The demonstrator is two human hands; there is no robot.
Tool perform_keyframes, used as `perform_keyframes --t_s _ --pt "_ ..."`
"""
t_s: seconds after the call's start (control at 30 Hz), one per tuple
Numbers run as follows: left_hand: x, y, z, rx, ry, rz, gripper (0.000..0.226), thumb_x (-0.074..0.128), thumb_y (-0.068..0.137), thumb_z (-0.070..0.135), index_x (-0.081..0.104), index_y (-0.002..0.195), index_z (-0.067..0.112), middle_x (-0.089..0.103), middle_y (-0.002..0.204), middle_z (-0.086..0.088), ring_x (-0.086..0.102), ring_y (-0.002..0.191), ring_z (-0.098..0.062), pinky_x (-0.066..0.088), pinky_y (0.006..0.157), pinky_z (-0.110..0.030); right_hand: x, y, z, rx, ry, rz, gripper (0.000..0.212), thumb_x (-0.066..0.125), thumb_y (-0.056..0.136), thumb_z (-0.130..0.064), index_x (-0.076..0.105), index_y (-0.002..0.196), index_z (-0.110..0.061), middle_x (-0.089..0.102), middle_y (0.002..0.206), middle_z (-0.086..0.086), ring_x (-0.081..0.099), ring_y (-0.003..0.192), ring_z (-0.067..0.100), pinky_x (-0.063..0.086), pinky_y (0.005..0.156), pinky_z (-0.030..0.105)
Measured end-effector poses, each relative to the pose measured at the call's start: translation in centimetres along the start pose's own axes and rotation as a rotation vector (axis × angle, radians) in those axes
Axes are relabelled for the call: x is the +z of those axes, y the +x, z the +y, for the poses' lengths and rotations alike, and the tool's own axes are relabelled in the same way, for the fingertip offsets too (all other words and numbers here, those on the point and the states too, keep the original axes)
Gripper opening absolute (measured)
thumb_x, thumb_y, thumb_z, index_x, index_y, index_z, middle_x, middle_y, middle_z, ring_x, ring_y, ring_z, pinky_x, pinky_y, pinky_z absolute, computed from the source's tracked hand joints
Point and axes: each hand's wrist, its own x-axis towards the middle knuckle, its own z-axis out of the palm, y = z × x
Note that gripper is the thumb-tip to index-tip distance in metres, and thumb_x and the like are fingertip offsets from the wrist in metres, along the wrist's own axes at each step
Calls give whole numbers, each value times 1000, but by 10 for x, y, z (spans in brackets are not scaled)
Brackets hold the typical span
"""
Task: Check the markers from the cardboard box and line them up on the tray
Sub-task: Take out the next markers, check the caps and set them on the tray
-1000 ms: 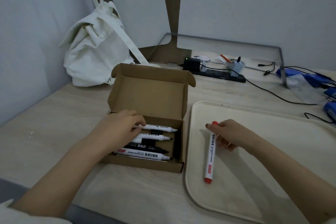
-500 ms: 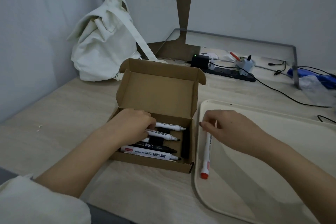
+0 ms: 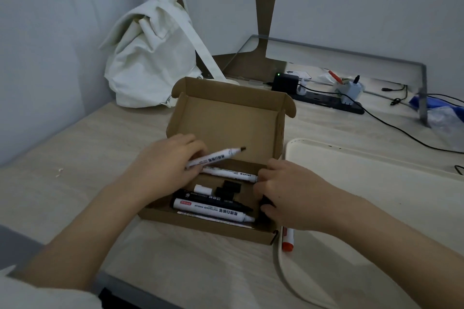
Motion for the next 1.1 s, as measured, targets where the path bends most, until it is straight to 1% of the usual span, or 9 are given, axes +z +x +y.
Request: perform_keyframes --t_s 0.1,0.17,0.23,0.4,0.57,0.67,0.77,0.97,1.1 --pt "11 -12 4 -135 -128 150 20 58 85 30 57 103 22 54 92 12 50 80 -6 30 55 -9 0 7 -7 3 -87 -66 30 45 89 -24 57 114 -15 56 106 5 30 86 16 25 75 27" --pt "17 -16 6 -196 -175 178 20 58 84 28 56 103 21 51 90 12 51 80 -6 30 56 -9 0 12 -11 8 -132 -110 34 46 88 -25 55 120 -16 55 110 6 38 95 19 27 78 29" --pt "18 -16 5 -229 -197 192 19 57 85 27 55 103 21 50 90 12 52 80 -6 30 55 -9 0 16 -14 23 -162 -150 36 47 89 -27 52 124 -17 54 115 6 41 105 22 26 79 29" --pt "20 -17 4 -248 -185 177 20 55 86 28 54 105 22 49 92 12 52 81 -5 29 54 -9 -4 18 -14 62 -193 -206 33 49 89 -26 54 119 -14 50 121 8 38 111 24 29 87 30" --pt "21 -17 3 -254 -173 165 19 54 87 29 54 105 23 51 95 11 52 82 -5 30 56 -8 -5 18 -7 73 -147 -223 37 52 86 -35 55 117 -14 49 120 7 38 110 22 26 80 28" --pt "22 -16 3 -260 -176 157 19 54 87 29 54 105 23 52 97 10 52 83 -6 30 56 -8 -6 20 -3 80 -123 -225 43 53 85 -41 54 119 -15 49 119 7 38 110 22 28 84 28" --pt "22 -17 3 -265 -182 150 19 54 87 28 54 105 22 53 98 9 52 84 -6 31 57 -8 -5 23 -3 78 -128 -239 50 54 85 -43 49 126 -15 49 121 7 38 111 21 30 88 29" --pt "21 -16 2 -267 -187 138 19 55 87 27 54 104 21 53 99 7 52 84 -6 30 58 -8 -5 23 -7 67 -137 -283 49 55 85 -40 50 125 -13 47 123 8 38 113 22 31 92 30" --pt "21 -17 3 -267 -186 135 19 55 87 26 54 104 21 53 98 8 52 84 -6 30 58 -7 -7 22 -8 55 -136 -307 43 55 85 -37 53 120 -10 48 120 9 38 110 22 30 89 29"
